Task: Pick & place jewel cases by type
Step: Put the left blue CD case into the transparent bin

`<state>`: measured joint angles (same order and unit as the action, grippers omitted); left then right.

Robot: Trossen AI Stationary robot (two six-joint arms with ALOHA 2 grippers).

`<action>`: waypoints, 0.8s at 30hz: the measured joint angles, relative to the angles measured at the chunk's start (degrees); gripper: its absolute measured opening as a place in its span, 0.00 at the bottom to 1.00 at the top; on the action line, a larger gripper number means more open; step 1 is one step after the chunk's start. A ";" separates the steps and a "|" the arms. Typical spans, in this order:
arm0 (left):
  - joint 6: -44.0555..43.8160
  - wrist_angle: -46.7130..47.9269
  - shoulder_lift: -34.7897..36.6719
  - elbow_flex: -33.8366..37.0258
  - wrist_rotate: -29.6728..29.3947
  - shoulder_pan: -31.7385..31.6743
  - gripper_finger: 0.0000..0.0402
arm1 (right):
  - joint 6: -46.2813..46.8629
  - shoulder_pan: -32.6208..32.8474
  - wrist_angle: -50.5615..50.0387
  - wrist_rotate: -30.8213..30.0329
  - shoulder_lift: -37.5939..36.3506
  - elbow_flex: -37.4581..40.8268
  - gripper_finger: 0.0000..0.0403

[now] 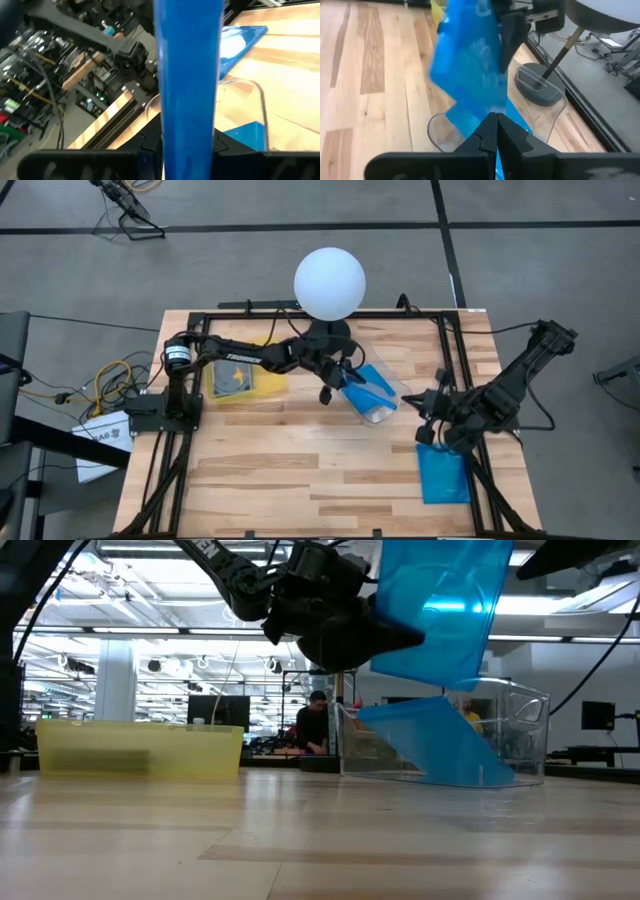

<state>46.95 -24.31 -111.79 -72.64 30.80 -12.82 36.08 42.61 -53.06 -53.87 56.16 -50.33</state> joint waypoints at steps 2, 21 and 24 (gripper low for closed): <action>-0.85 -0.01 0.00 0.00 -0.39 -0.22 0.18 | -0.16 0.00 -0.03 0.00 0.78 0.00 0.00; -3.75 1.47 0.00 0.04 -0.65 -0.98 0.37 | -0.13 0.00 0.69 0.36 0.83 0.00 0.00; -4.44 1.42 0.00 0.04 -0.67 -0.86 0.35 | -0.11 0.00 1.11 1.23 0.83 0.00 0.00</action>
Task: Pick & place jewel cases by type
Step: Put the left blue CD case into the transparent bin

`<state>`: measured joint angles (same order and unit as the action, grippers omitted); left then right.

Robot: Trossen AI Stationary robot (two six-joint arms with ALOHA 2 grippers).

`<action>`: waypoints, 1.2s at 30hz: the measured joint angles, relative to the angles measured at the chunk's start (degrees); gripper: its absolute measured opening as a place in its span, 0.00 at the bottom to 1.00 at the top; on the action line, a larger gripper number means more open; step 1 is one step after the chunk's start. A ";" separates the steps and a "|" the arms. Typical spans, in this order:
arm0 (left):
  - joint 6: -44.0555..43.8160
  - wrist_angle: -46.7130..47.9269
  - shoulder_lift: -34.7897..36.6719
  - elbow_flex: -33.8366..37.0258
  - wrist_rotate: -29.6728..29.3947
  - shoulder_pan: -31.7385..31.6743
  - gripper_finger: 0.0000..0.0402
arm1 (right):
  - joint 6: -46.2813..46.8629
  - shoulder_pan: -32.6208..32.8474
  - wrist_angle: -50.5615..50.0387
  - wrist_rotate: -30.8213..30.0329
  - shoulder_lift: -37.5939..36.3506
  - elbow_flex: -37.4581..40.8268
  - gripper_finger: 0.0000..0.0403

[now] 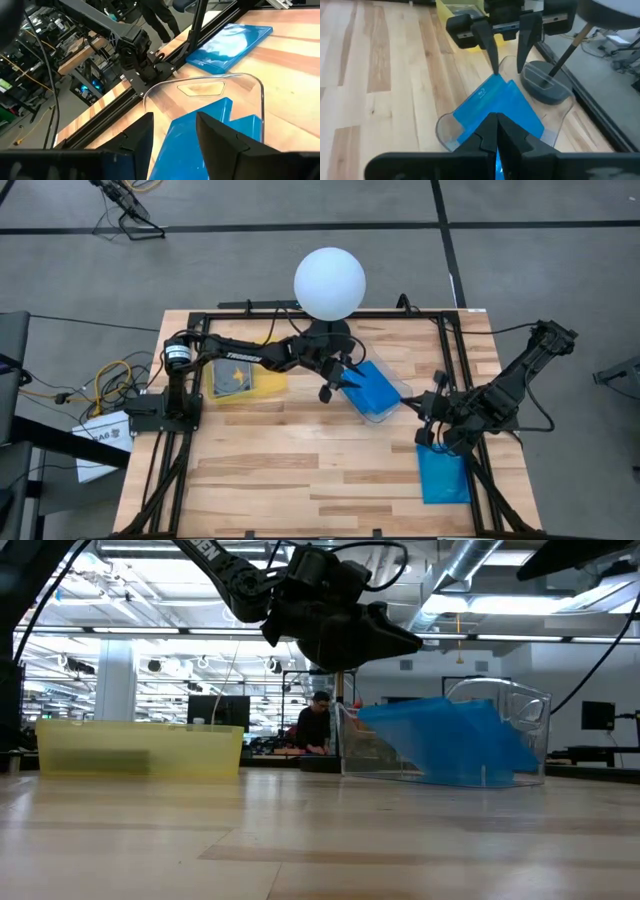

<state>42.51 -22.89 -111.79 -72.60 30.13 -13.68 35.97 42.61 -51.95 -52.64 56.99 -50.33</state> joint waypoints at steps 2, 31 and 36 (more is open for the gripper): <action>-0.68 -0.02 0.00 0.00 -0.29 0.19 0.34 | 0.06 0.00 0.49 0.75 0.00 0.00 0.00; -30.21 40.49 11.02 -7.35 -44.01 13.65 0.24 | -7.83 -18.41 10.46 19.05 12.55 -0.65 0.06; -33.64 50.29 12.69 -10.47 -45.69 15.78 0.24 | -7.08 -21.28 7.20 20.06 18.12 -3.32 0.19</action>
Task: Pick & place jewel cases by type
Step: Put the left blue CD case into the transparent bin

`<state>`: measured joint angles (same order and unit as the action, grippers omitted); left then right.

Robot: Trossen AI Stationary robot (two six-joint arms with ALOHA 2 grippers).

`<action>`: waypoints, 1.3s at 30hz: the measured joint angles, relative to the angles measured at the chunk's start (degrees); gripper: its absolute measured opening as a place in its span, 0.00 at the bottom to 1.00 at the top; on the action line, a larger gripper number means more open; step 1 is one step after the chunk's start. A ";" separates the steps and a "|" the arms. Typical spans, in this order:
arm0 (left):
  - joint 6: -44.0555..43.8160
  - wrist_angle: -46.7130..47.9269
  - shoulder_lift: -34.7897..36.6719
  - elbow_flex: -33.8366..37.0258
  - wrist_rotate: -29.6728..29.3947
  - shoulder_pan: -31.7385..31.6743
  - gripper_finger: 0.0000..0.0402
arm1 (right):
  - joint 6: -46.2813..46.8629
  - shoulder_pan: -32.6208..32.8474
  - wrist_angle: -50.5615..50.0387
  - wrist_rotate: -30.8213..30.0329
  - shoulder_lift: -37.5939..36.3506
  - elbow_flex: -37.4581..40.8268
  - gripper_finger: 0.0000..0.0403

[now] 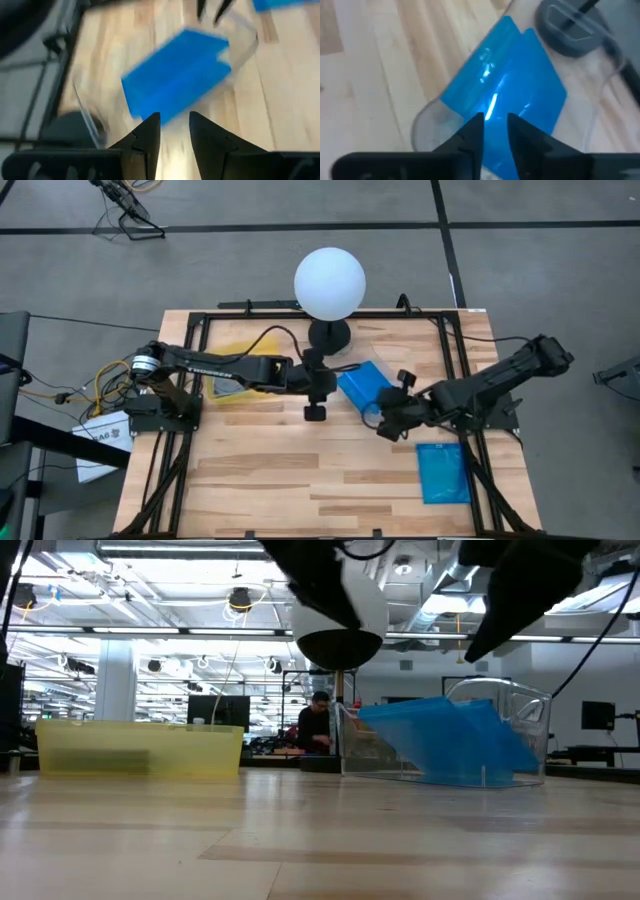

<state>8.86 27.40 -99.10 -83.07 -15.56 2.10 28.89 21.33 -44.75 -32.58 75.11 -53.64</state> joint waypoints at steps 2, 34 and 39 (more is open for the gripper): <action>-1.62 2.82 0.85 0.02 0.40 0.49 0.24 | 0.11 -0.69 0.23 2.42 0.98 -1.21 0.23; -23.35 6.53 22.85 16.65 -4.77 11.79 0.24 | 6.69 -7.99 -10.70 18.32 18.25 -12.22 0.30; -23.47 6.26 23.26 16.65 -4.80 12.37 0.24 | 6.56 -7.99 -15.56 15.44 22.96 -15.67 0.30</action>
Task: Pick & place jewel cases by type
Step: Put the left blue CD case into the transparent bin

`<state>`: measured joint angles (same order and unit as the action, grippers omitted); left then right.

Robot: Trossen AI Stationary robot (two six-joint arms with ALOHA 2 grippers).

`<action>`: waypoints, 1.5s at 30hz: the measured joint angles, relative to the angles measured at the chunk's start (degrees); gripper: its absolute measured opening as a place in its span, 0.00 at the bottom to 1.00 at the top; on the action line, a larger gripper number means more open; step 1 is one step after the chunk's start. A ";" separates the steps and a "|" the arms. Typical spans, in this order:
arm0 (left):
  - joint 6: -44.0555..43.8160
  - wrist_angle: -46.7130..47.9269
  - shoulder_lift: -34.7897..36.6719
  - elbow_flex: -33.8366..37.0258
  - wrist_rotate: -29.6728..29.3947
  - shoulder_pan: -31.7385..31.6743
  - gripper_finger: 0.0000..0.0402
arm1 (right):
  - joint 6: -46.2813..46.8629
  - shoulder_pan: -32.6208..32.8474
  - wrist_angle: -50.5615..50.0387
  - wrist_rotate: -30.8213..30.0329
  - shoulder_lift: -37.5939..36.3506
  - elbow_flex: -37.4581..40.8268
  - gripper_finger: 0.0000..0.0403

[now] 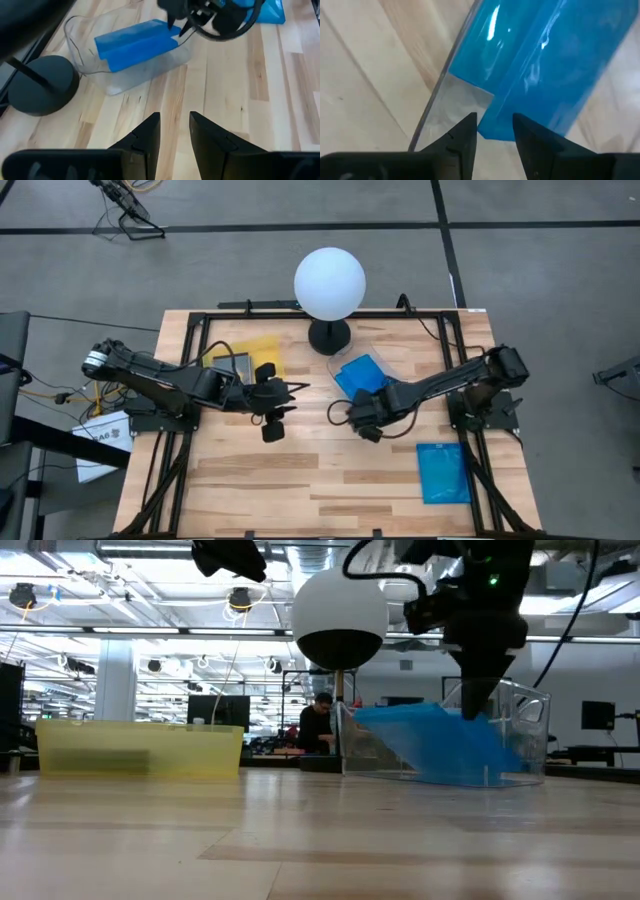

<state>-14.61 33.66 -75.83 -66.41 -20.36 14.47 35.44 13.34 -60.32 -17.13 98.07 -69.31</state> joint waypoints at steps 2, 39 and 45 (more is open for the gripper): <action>0.00 0.19 0.00 0.00 0.00 0.06 0.24 | -0.09 0.00 -2.92 -1.17 1.41 -1.44 0.30; 0.76 1.31 -0.07 -0.02 0.42 0.10 0.24 | -1.42 -2.78 -11.98 3.26 1.93 -9.71 0.45; 0.76 2.06 -0.07 -0.02 0.42 0.10 0.24 | -2.64 -4.42 -11.53 3.66 1.94 -9.47 0.51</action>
<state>-13.85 35.73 -75.90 -66.43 -19.94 14.57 32.80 8.93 -71.85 -13.48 100.01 -78.78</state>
